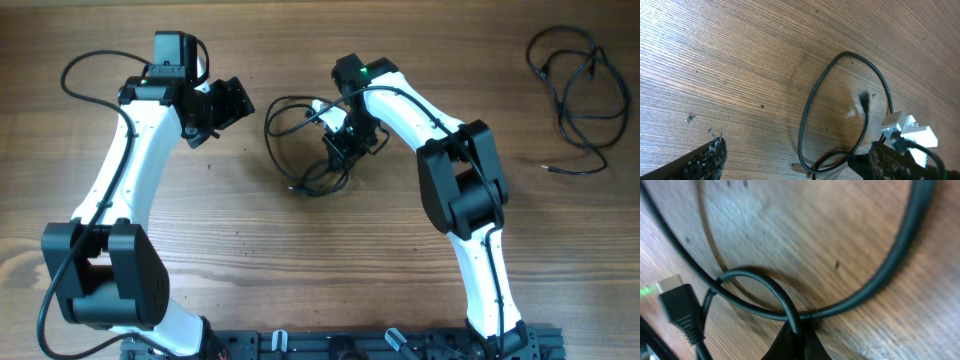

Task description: Untangle cables

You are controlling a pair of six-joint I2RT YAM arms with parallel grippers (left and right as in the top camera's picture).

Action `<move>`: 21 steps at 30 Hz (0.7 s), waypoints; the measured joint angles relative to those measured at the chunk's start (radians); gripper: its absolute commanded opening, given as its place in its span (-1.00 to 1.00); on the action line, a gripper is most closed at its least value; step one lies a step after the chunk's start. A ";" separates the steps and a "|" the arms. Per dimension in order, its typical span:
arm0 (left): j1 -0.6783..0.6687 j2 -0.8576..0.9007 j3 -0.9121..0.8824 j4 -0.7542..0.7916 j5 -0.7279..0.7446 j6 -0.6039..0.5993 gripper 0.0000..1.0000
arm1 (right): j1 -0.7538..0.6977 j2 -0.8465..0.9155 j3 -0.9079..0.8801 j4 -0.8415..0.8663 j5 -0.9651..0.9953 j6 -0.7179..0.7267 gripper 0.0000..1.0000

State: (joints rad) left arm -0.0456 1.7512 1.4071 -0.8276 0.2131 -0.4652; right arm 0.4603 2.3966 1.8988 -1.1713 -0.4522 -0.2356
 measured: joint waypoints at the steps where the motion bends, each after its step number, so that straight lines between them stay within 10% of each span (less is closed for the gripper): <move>1: 0.000 0.000 0.000 0.000 0.000 0.000 0.77 | -0.001 -0.001 0.014 -0.002 0.000 0.018 -0.91; 21: -0.022 0.000 0.000 0.069 0.454 0.334 0.98 | -0.082 -0.403 0.136 0.005 -0.175 0.325 -0.91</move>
State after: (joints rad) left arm -0.0673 1.7515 1.4071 -0.7582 0.6674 -0.1310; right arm 0.3779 1.9934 2.0350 -1.1664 -0.6277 0.0898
